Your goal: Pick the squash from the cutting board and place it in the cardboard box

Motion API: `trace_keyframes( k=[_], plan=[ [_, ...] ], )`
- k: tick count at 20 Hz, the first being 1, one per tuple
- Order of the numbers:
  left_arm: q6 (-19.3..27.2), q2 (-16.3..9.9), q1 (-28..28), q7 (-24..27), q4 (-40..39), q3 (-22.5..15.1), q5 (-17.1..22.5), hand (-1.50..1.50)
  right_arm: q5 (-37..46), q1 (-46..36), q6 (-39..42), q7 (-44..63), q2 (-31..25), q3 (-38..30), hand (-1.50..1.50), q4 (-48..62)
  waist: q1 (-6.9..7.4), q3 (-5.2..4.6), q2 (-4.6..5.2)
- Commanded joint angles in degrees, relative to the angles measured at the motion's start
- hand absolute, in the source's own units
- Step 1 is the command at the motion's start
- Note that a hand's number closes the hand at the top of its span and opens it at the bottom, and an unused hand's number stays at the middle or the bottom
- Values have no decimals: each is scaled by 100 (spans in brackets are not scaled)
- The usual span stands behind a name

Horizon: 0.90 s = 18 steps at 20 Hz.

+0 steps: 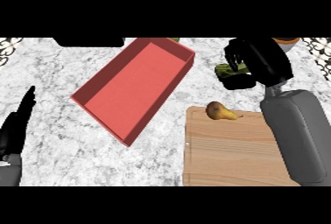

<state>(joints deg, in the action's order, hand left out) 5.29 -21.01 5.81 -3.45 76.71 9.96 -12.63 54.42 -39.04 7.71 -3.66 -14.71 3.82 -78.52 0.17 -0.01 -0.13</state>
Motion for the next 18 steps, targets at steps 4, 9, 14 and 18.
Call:
trace_keyframes(
  k=[4, 9, 14, 18],
  plan=[
    [27, 91, -15, -167, 164, -39, -89, 0, -294, -877, 468, 750, 978, 174, 150, -77, 48, -1, 5],
    [18, 69, 105, -186, 143, -14, -141, 0, -655, -1719, 203, 1208, 1444, -47, 150, 832, 93, 0, 24],
    [-70, 181, 129, -10, 50, -103, -115, 0, -1277, -2831, -360, 1587, 1462, -113, 150, 2262, 231, -3, 51],
    [-229, -32, 188, 334, -327, 69, -48, 0, -1718, -3374, -834, 1354, 1467, -212, 150, 3384, 286, -7, 88]
  ],
)
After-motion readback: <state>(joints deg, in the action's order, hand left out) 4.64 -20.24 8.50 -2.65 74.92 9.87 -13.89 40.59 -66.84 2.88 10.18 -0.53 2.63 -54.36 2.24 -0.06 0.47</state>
